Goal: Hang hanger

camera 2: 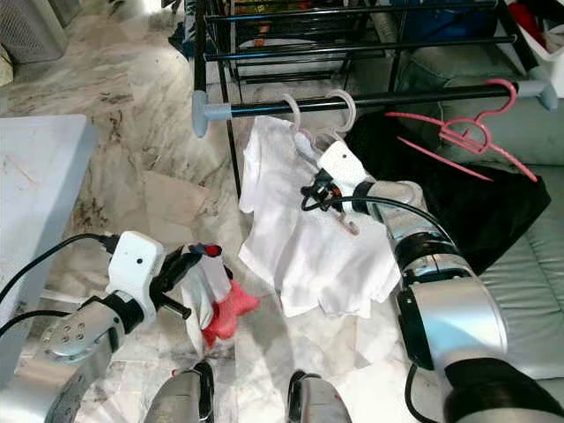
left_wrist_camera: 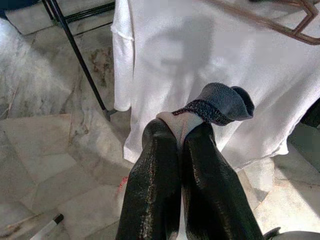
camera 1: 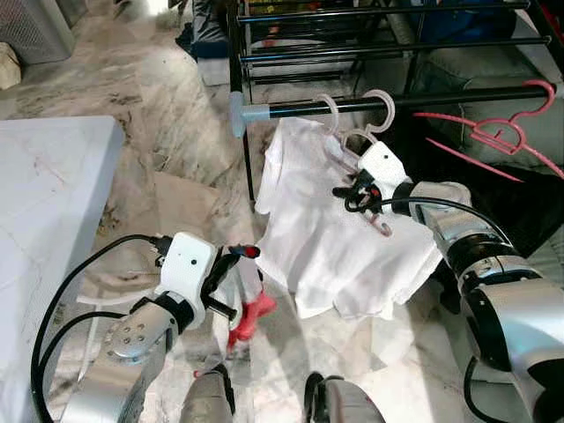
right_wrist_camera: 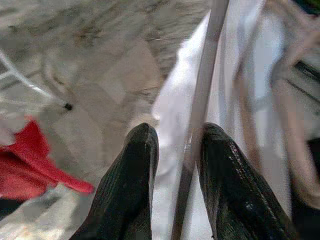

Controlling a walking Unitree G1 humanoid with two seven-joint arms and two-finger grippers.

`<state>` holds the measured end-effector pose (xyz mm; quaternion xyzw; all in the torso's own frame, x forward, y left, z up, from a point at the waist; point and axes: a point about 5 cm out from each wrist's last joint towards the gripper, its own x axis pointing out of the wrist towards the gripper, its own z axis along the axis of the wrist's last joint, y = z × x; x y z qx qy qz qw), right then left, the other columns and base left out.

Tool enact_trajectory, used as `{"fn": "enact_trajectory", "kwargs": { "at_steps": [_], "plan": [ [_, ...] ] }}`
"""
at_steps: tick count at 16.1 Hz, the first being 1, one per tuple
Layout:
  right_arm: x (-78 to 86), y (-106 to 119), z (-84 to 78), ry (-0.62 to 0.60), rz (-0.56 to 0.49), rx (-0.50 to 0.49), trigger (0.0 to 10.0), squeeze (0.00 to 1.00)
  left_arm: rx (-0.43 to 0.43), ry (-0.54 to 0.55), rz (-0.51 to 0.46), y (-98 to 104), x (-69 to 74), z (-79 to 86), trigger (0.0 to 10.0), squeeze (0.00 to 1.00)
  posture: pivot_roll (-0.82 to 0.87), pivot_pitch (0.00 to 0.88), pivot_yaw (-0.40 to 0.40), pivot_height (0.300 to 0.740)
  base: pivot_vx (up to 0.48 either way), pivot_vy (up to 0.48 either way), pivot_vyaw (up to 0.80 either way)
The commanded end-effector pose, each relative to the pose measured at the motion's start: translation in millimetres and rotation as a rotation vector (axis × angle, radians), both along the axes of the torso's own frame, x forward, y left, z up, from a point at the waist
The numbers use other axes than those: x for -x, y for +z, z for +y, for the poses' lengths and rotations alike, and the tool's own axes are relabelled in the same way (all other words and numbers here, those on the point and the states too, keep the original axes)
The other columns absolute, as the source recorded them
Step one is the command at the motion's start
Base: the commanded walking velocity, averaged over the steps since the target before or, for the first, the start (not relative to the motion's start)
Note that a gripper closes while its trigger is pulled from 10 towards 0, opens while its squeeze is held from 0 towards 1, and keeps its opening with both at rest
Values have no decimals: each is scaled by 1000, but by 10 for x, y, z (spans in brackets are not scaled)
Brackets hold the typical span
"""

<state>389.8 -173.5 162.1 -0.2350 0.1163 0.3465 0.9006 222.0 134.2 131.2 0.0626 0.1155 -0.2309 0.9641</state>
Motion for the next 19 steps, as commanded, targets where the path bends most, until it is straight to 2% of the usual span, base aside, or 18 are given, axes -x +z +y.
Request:
{"fn": "enact_trajectory", "kwargs": {
  "at_steps": [1,2,3,4,5,6,7,11,12,15,19],
  "plan": [
    [-25,49,-6,-19,-9,2,10000,663,-11,-12,-13,13,-2,-13,10000,0,105,202,6,740,0,0,0],
    [-24,49,-3,-18,-8,-5,10000,663,-11,-12,-13,14,-3,-15,10000,0,105,202,6,740,0,0,0],
    [-15,35,4,-4,-4,-3,10000,1000,-10,-13,-14,12,-5,-17,10000,0,104,197,6,740,0,0,0],
    [-6,7,3,2,-1,23,10000,827,-11,-16,-13,5,-7,-21,10000,0,103,197,7,740,0,0,0],
    [-13,2,-3,-15,0,36,10000,71,-11,-18,-14,5,-9,-21,10000,0,103,197,7,740,0,0,0],
    [-16,4,0,-18,-2,41,10000,71,-12,-18,-14,3,-12,-22,10000,0,102,191,5,740,0,0,0],
    [-29,17,27,-22,-4,44,10000,0,-13,-16,-16,0,-22,-17,10000,0,103,189,5,740,0,0,0],
    [-39,42,175,32,20,4,10000,0,-12,-25,-10,-14,-8,-35,10000,0,108,182,1,740,0,0,0],
    [-51,83,206,49,15,-1,0,0,-12,-31,-6,-21,-4,-39,10000,0,108,182,1,740,0,0,0],
    [-65,128,175,62,36,61,0,0,-14,-31,-4,-32,-5,-39,10000,0,110,176,-9,740,0,0,0],
    [-48,63,78,32,73,112,0,0,-13,-39,7,-57,10,-51,10000,0,105,177,-9,740,0,0,0]
  ]
}}
